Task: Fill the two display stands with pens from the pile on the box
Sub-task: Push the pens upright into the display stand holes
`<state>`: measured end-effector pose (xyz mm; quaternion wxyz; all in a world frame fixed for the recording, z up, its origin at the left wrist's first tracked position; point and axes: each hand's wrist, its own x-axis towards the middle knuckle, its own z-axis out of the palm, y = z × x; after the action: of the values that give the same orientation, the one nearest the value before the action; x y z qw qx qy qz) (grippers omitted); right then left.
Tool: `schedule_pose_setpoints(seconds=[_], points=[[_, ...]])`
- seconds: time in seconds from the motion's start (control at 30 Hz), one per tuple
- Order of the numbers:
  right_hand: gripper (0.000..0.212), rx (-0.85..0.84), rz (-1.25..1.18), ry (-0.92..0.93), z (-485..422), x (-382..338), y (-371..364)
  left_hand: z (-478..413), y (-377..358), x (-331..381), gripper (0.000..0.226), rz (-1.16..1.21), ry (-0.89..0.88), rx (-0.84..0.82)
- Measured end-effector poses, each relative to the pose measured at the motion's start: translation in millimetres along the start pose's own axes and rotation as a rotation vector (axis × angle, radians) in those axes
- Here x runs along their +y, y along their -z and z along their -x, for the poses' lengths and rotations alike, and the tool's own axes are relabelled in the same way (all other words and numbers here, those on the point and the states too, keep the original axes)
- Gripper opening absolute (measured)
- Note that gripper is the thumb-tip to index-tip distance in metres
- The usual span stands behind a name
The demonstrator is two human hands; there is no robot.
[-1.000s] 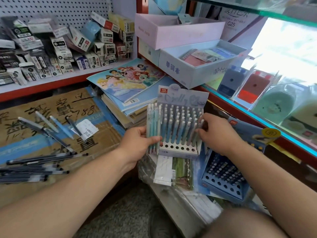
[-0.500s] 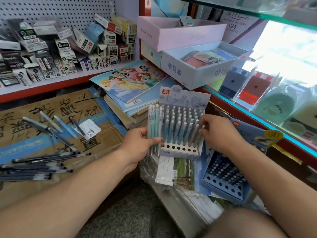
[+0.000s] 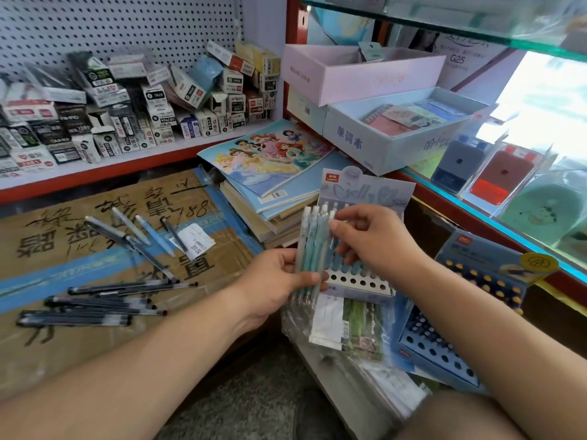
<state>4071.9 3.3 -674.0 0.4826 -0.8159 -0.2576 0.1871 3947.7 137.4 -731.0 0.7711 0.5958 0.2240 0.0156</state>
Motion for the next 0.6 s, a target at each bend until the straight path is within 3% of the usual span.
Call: schedule_pose_setpoints(seconds=[0.1, 0.2, 0.33, 0.6], points=[[0.021, -0.026, -0.044, -0.018, -3, 2, -7, 2, 4, -1, 0.028, -0.018, -0.005, 0.003], [0.017, 0.022, -0.108, 0.012, -7, 1, -8, 1, 13, -2, 0.023, -0.101, -0.042, 0.128], [0.006, 0.202, 0.088, 0.145, -15, 6, -6, -4, 29, -5, 0.028, -0.090, -0.036, 0.295], [0.006, 0.154, 0.388, 0.214, -21, 19, -13, -7, 32, -4, 0.031, -0.030, -0.008, 0.286]])
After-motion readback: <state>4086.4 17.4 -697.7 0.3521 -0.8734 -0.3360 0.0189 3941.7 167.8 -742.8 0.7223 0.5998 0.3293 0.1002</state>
